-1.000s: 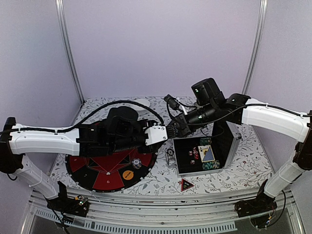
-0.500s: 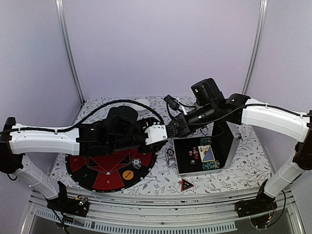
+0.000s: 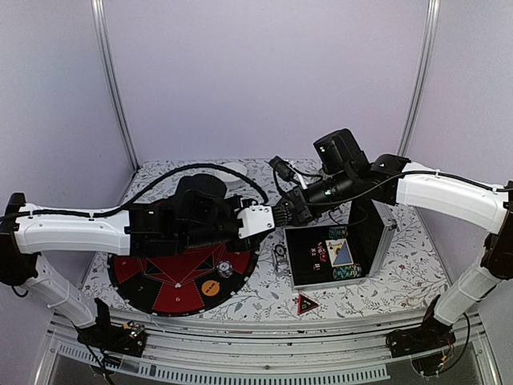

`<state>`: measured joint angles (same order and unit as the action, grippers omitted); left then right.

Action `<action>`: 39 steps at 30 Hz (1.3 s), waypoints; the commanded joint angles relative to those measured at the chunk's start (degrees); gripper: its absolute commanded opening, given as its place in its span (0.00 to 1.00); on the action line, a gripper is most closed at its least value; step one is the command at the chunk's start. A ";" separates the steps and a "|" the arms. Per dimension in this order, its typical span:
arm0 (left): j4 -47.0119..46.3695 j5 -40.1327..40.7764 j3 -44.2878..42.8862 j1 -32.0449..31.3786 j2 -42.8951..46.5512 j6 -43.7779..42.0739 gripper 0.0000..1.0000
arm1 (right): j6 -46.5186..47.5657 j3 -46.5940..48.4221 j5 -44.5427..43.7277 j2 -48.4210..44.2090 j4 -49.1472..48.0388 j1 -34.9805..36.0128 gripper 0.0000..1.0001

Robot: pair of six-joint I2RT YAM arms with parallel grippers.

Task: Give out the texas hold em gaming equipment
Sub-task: Pass from the right arm to the left, then place the poker chips pile at the big blind area.

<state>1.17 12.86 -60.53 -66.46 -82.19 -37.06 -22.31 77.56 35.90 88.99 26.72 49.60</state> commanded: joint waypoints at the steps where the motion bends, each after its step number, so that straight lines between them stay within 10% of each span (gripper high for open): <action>1: -1.33 -1.36 -0.09 0.30 1.78 1.73 0.00 | -0.80 -1.29 -2.04 -0.81 -0.46 -0.92 0.20; 10: 9.99 -2.92 -0.81 4.64 2.63 15.62 0.00 | -0.55 -2.01 -5.57 -2.68 -0.09 -2.28 0.63; 22: 17.17 -10.94 5.24 23.74 -0.16 38.75 0.00 | -0.37 -3.98 -8.52 -4.25 0.30 -4.01 0.68; 39: 15.26 -20.45 -4.04 27.08 -22.04 23.68 0.00 | 0.05 -6.24 -10.57 -5.67 0.79 -4.20 0.68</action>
<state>17.28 -3.11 -61.95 -39.92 -102.08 -8.01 -23.03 71.92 26.06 84.77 27.16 45.71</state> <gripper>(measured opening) 0.397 0.680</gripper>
